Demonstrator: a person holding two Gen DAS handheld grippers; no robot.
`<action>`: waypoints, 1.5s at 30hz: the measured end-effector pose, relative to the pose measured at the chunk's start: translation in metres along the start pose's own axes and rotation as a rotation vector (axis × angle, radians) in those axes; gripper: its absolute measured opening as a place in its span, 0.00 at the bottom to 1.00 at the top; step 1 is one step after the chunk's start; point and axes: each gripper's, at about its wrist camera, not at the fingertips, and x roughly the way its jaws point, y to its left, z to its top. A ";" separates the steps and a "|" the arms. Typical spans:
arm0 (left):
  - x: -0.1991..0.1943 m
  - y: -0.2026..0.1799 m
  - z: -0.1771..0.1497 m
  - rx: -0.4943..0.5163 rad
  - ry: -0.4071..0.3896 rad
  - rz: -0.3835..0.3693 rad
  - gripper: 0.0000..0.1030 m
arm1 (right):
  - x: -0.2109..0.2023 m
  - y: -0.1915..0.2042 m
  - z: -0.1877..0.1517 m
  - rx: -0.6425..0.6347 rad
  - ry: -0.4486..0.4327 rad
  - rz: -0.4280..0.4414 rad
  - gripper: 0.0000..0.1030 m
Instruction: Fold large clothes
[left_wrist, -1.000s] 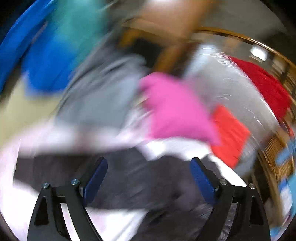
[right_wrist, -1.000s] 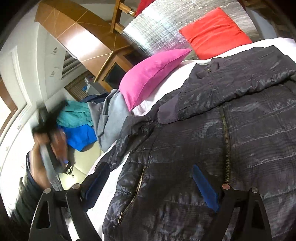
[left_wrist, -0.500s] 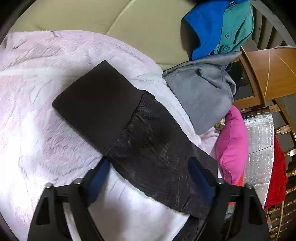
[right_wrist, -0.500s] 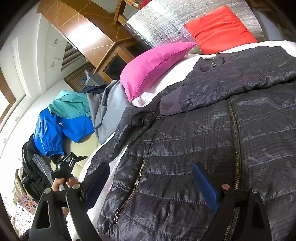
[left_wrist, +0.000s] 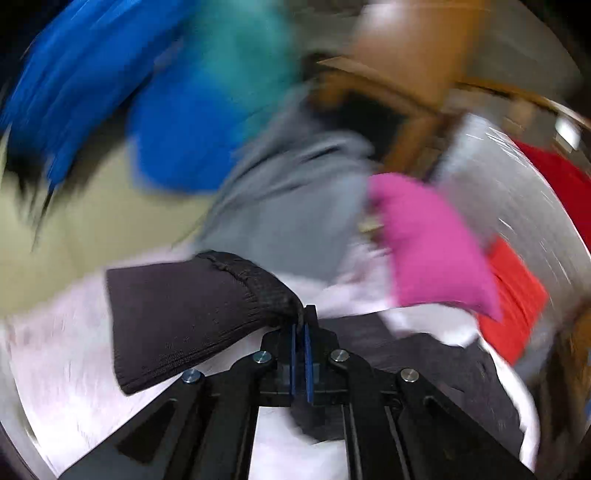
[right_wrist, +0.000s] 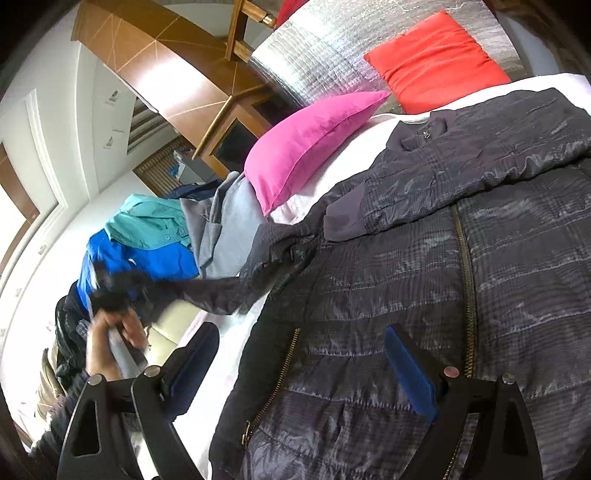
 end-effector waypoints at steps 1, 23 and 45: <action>-0.004 -0.024 0.004 0.060 -0.018 -0.027 0.04 | -0.001 0.000 0.001 0.003 -0.005 0.000 0.90; 0.041 -0.174 -0.116 0.322 0.360 -0.304 0.58 | -0.015 -0.034 0.016 0.147 -0.060 -0.038 0.90; 0.026 0.006 -0.141 -0.080 0.350 -0.198 0.64 | 0.123 -0.096 0.121 0.566 0.097 0.154 0.75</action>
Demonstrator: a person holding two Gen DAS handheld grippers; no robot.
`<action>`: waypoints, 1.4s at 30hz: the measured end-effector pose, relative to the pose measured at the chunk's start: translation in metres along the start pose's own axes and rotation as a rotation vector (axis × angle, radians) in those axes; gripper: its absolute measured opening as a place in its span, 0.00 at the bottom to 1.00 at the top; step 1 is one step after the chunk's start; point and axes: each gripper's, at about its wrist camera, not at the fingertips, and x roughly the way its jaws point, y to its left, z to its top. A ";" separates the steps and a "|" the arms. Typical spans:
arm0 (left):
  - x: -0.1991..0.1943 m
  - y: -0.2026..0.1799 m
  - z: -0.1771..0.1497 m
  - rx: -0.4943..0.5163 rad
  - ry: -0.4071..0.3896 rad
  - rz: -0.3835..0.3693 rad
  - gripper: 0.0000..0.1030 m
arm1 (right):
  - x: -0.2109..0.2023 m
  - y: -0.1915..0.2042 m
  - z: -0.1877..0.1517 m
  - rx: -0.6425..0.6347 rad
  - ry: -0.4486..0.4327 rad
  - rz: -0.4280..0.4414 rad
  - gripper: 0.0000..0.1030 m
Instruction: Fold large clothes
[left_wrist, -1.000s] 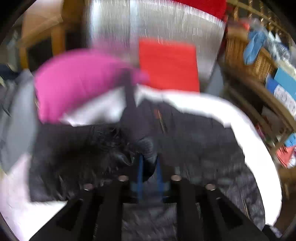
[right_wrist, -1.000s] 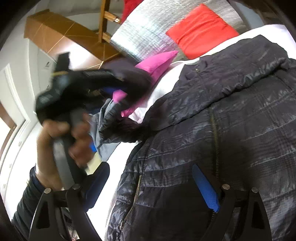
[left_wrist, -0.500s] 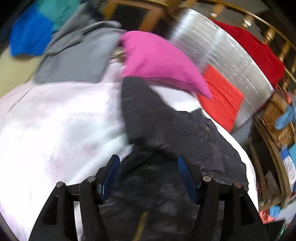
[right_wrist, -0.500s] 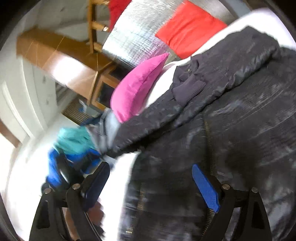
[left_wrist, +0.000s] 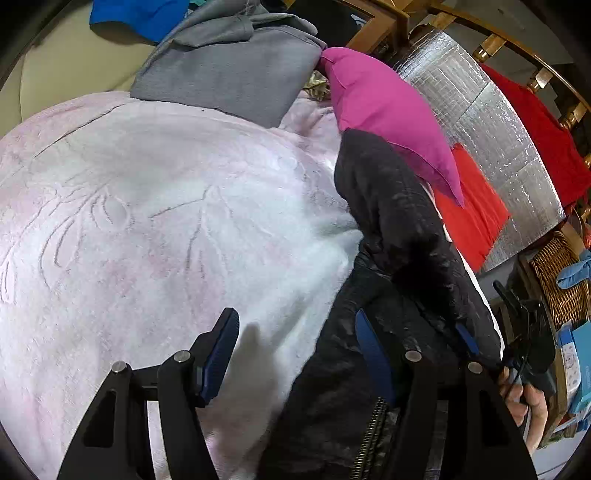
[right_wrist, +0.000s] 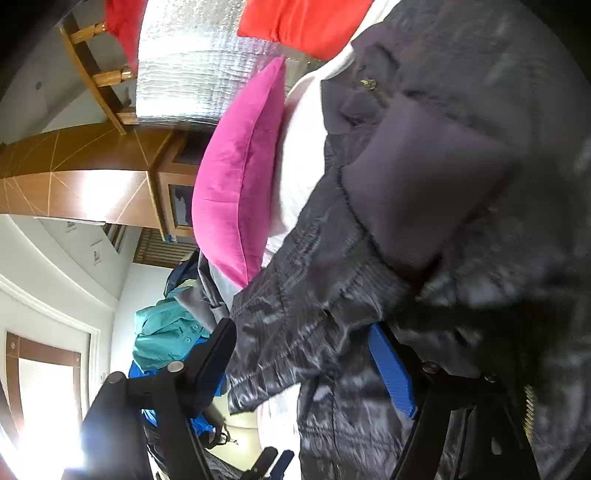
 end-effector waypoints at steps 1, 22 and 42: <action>0.001 0.004 -0.001 -0.001 -0.001 0.000 0.64 | 0.006 -0.001 0.000 0.007 0.014 -0.022 0.75; 0.011 -0.017 0.026 0.061 -0.010 -0.018 0.64 | -0.093 0.148 0.045 -0.708 -0.368 -0.470 0.05; 0.143 -0.143 0.042 0.378 0.113 0.179 0.65 | -0.134 -0.038 0.069 -0.158 -0.227 -0.260 0.66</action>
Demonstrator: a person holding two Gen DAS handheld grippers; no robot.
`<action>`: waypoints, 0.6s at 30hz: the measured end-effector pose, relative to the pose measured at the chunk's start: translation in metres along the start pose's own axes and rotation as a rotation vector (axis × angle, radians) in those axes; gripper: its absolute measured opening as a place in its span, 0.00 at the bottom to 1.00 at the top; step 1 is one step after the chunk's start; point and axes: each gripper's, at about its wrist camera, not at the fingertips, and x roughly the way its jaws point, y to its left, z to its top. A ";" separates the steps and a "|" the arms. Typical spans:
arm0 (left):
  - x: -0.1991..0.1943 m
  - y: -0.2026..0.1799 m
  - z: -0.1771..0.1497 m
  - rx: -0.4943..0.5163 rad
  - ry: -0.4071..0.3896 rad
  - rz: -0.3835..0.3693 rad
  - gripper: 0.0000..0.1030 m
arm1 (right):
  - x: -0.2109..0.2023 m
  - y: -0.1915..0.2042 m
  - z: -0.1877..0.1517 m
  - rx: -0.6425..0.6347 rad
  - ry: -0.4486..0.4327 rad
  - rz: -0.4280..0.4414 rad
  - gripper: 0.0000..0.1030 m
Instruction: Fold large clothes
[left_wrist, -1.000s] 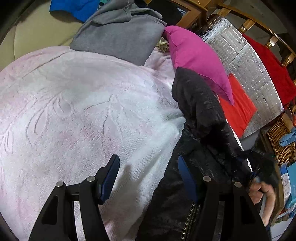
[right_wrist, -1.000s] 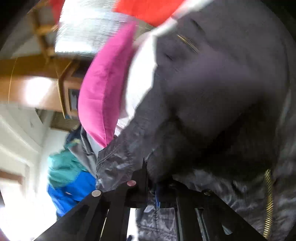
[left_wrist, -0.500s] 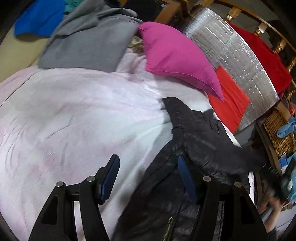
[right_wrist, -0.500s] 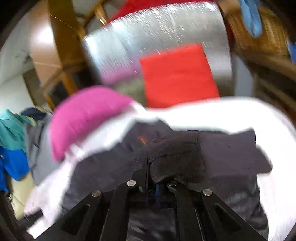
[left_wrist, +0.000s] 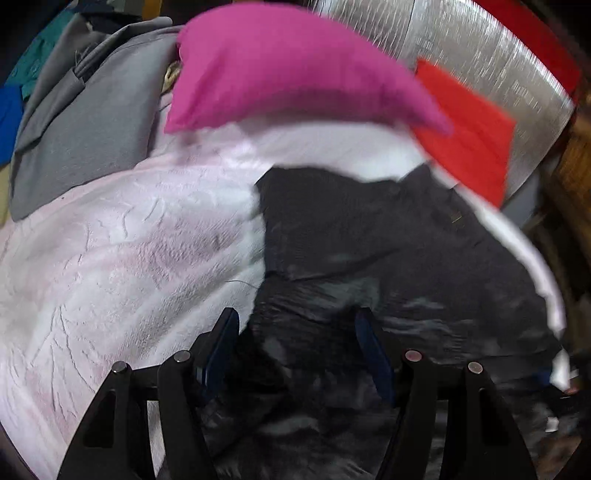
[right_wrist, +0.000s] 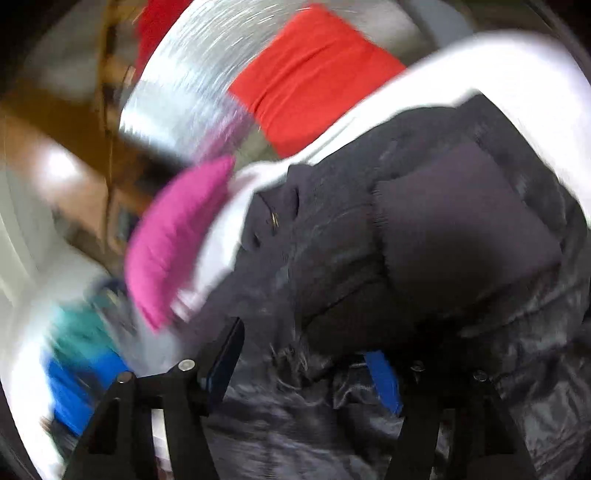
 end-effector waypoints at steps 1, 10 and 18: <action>0.008 0.001 -0.002 0.011 0.022 0.012 0.67 | -0.002 -0.012 0.003 0.084 -0.018 0.039 0.66; 0.017 0.005 -0.008 0.028 0.034 0.001 0.72 | -0.020 0.015 0.012 -0.097 -0.112 -0.135 0.20; -0.001 0.002 -0.001 0.020 -0.018 0.024 0.72 | -0.014 -0.014 0.008 0.002 -0.037 -0.204 0.69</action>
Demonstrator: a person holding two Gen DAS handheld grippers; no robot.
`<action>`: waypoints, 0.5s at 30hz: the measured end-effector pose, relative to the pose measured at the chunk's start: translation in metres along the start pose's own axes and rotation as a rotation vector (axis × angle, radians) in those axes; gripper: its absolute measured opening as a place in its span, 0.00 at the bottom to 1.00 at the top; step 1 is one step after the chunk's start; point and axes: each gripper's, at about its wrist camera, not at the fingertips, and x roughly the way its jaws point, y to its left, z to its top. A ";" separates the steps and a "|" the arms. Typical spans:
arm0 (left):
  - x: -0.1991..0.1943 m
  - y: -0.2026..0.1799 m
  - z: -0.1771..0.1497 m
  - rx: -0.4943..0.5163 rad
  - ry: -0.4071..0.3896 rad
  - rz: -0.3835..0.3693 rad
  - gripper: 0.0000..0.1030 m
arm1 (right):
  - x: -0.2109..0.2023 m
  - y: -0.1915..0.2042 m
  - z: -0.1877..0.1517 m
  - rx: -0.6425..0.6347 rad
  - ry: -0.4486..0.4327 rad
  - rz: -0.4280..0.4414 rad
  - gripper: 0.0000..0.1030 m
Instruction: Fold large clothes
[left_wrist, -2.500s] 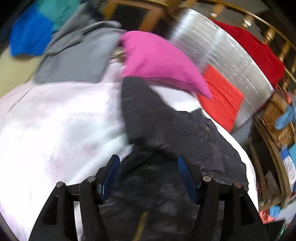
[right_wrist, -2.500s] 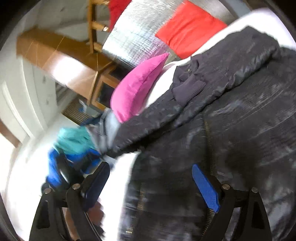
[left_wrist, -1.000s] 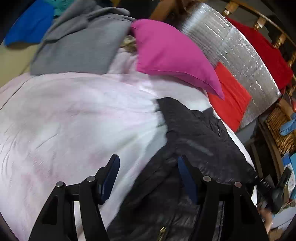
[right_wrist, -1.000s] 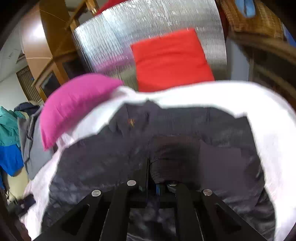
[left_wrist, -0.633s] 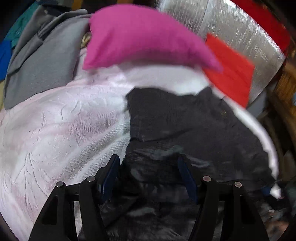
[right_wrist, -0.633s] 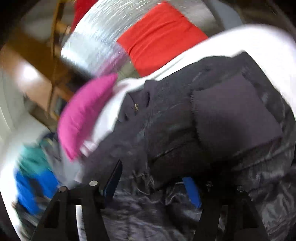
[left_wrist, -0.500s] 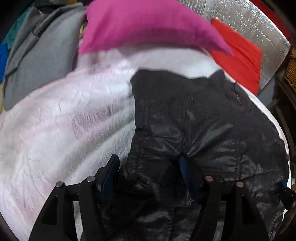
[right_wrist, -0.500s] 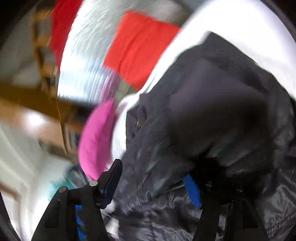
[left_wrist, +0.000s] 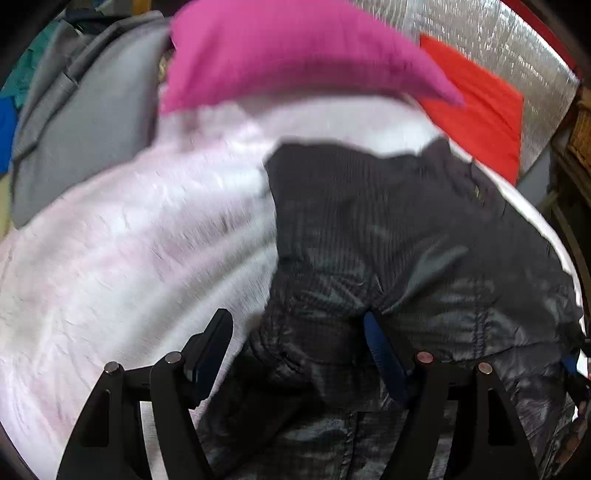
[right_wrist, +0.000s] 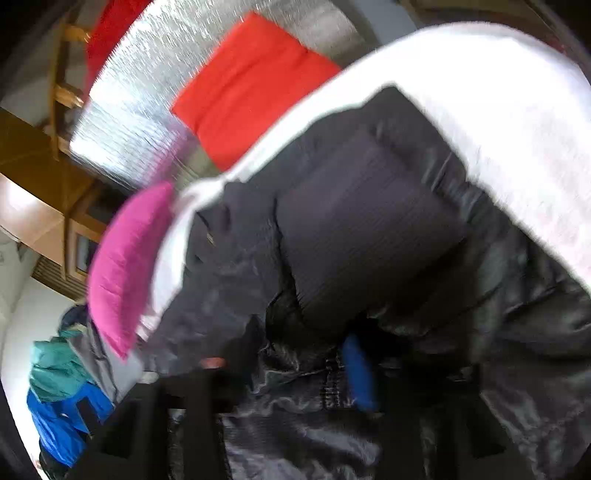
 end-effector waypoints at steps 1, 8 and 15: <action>-0.009 0.001 0.002 -0.004 -0.040 0.009 0.72 | -0.005 0.002 0.001 -0.003 -0.005 0.012 0.78; -0.050 -0.014 0.016 -0.011 -0.195 -0.056 0.72 | -0.052 0.030 -0.005 -0.131 -0.057 -0.014 0.78; -0.006 -0.052 0.004 0.094 -0.112 0.011 0.72 | -0.018 0.077 0.010 -0.339 -0.087 -0.019 0.78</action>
